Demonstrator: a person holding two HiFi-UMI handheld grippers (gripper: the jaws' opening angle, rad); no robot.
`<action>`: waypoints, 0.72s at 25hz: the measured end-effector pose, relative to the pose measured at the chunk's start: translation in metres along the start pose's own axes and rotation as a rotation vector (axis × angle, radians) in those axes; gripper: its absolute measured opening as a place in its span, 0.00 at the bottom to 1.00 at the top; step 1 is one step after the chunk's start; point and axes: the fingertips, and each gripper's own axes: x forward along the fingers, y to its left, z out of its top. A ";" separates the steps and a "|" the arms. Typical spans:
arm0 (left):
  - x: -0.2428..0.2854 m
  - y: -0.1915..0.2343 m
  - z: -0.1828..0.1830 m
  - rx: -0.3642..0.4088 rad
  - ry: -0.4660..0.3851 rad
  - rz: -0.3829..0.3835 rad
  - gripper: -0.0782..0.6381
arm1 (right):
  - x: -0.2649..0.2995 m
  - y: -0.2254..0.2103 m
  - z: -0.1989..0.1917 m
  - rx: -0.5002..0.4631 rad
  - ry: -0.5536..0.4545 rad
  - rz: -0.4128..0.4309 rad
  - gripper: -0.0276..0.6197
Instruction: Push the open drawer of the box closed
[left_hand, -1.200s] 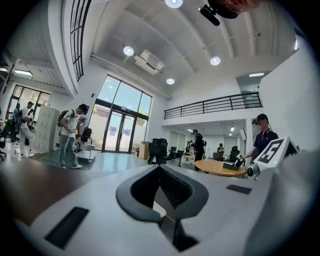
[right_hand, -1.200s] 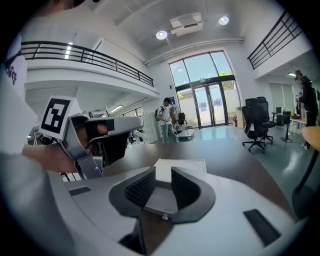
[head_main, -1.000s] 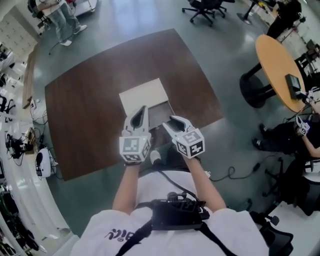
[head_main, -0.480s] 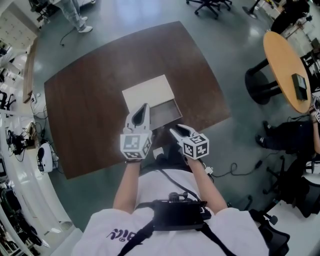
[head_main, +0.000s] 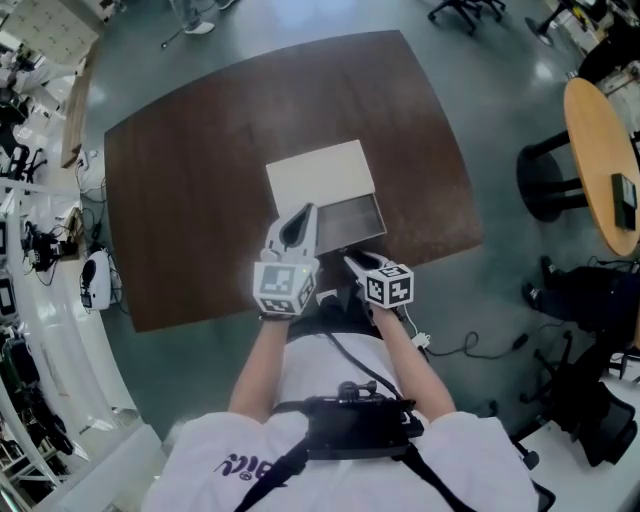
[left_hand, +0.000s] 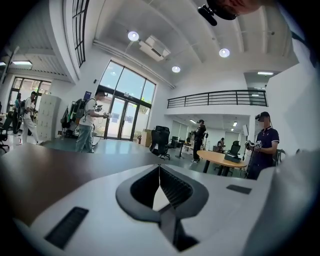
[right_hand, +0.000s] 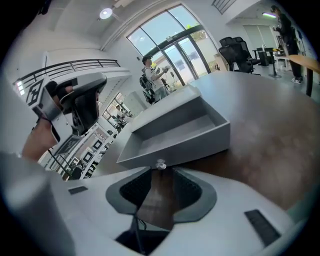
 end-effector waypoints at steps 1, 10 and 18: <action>0.000 0.000 -0.001 0.001 0.004 0.000 0.12 | 0.005 -0.001 -0.001 0.013 0.009 0.002 0.25; -0.004 0.017 -0.004 -0.004 0.021 0.024 0.12 | 0.032 0.007 0.003 -0.049 0.101 -0.006 0.16; -0.012 0.039 -0.010 -0.058 0.015 0.080 0.12 | 0.047 0.023 0.015 -0.015 0.070 0.013 0.16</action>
